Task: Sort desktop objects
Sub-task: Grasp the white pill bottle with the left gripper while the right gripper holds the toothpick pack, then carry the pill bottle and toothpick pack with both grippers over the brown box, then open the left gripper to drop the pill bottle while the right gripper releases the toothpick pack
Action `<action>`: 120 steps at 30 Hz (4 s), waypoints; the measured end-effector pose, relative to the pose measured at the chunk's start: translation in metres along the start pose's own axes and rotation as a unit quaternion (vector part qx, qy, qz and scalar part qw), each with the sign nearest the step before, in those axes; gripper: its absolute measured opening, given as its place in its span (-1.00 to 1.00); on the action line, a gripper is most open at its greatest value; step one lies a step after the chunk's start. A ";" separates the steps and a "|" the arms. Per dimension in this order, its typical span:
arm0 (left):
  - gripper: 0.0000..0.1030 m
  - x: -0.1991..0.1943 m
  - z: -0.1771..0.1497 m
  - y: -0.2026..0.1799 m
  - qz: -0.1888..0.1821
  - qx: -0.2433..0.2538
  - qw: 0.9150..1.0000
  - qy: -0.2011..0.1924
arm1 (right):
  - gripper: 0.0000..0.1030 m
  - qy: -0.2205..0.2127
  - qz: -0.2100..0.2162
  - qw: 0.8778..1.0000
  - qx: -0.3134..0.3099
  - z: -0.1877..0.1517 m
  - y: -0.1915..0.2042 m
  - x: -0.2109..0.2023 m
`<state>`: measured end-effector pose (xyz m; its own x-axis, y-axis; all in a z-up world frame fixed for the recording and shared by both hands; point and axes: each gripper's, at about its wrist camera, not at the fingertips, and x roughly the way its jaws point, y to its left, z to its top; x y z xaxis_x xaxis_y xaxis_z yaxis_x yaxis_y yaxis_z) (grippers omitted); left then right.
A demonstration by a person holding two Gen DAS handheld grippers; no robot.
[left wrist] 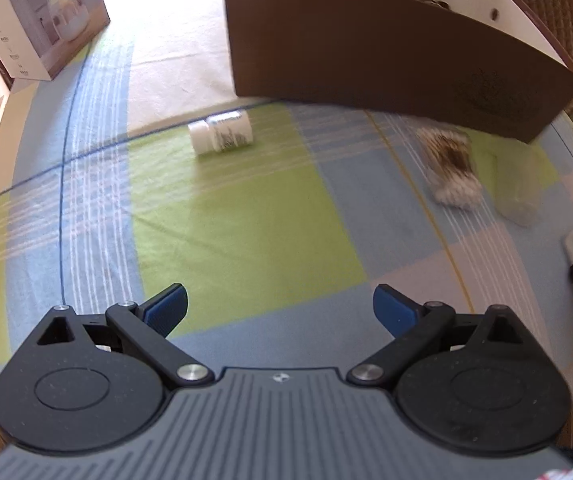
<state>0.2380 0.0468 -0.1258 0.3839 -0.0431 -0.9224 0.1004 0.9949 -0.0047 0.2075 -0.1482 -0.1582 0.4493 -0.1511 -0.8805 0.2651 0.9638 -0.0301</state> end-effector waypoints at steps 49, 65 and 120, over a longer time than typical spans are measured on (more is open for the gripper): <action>-0.14 -0.005 0.075 0.018 -0.026 0.028 0.993 -0.109 | 0.06 -0.072 0.048 0.995 0.055 0.065 -0.035 -0.021; -0.14 -0.032 0.165 -0.030 -0.052 0.103 0.981 -0.155 | 0.06 -0.165 0.141 0.976 -0.007 0.160 0.011 -0.064; 0.14 0.086 0.225 -0.058 -0.002 0.215 0.977 0.013 | 0.06 -0.017 0.118 0.979 -0.166 0.225 0.090 0.074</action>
<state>0.4717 -0.0354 -0.1184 0.3600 -0.0388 -0.9321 0.4797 0.8646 0.1492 0.4567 -0.1223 -0.1198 0.4939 0.0834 -0.8655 -0.1393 0.9901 0.0159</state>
